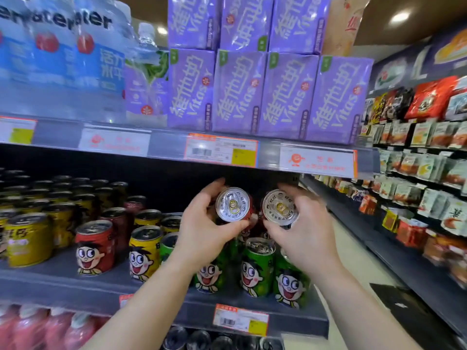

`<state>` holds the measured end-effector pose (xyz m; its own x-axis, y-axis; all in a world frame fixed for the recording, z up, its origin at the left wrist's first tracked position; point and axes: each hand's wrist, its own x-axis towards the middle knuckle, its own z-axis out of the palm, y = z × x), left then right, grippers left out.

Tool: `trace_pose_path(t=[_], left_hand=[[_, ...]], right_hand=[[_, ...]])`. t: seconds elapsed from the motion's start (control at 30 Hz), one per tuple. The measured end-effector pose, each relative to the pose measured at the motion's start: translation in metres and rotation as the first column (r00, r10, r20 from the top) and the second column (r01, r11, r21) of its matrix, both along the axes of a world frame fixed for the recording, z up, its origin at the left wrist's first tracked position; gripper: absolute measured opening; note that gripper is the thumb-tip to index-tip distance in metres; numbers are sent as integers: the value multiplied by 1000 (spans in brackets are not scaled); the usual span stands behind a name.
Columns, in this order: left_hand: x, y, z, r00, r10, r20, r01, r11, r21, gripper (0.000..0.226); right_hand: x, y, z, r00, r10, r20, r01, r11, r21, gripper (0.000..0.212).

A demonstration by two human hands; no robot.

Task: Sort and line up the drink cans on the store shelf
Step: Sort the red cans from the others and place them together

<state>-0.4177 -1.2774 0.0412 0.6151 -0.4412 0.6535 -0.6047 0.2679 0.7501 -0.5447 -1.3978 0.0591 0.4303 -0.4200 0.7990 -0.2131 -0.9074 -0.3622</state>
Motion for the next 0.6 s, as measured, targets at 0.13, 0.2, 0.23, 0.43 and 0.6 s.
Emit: trace_pose_path(t=[0.13, 0.2, 0.23, 0.43, 0.6], left_hand=[[29, 71, -5, 999, -36, 3, 36, 993, -110, 81], [53, 115, -1, 999, -42, 29, 45, 994, -101, 81], [67, 137, 2, 998, -46, 34, 49, 995, -88, 81], [152, 213, 12, 998, 49, -27, -44, 985, 164, 85], [177, 208, -3, 999, -47, 8, 40, 918, 395, 69]], right_hand=[[17, 76, 0, 994, 70, 89, -66, 997, -45, 66], [32, 118, 2, 985, 100, 139, -97, 995, -25, 67], [40, 137, 2, 981, 123, 151, -126, 992, 8, 67], [93, 202, 7, 980, 198, 27, -199, 946, 255, 67], [110, 211, -4, 965, 174, -199, -92, 928, 362, 69]])
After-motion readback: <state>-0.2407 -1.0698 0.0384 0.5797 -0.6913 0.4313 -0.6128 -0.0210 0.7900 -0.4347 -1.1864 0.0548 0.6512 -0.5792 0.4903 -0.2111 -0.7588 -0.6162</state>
